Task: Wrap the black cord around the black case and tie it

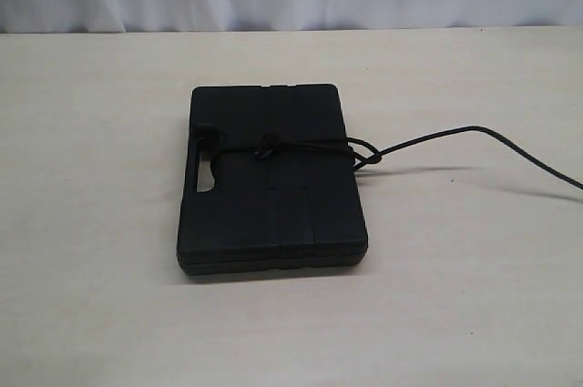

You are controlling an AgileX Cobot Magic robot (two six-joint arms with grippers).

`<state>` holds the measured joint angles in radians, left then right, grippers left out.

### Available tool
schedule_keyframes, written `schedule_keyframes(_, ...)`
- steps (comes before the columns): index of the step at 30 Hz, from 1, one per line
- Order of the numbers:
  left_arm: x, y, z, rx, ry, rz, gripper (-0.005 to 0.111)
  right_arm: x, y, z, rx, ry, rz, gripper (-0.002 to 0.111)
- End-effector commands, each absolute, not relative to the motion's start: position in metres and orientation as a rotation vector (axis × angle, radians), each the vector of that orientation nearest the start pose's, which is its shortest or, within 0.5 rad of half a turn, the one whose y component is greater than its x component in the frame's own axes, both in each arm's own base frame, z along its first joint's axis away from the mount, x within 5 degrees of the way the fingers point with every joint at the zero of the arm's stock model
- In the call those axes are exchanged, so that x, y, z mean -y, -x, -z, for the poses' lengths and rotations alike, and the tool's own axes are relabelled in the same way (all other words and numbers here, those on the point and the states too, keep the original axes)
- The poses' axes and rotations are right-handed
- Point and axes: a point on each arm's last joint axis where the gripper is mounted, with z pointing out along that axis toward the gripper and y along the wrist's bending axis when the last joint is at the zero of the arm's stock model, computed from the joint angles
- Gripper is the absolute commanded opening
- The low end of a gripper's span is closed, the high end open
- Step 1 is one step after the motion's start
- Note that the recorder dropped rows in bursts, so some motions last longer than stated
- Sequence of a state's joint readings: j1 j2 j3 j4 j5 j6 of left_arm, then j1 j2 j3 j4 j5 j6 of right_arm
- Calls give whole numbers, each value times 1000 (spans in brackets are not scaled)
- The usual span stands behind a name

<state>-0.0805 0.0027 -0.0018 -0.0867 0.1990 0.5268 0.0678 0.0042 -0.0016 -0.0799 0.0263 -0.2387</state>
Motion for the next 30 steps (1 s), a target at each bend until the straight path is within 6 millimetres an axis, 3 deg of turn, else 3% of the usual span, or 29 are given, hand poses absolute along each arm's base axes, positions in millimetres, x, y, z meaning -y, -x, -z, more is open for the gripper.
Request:
schedule_keyframes(1,2,-56,-195,-1660,-342,-266,0,0,-56,-204,-1576,210,189,5)
schedule_keyframes(5,-2,-56,-195,-1681,-205,-250,0,0,-56,-194,-1689,192,157,5)
schedule_keyframes(30,-2,-55,-190,-1736,-214,-241,0,1,-54,-183,-1809,203,158,5)
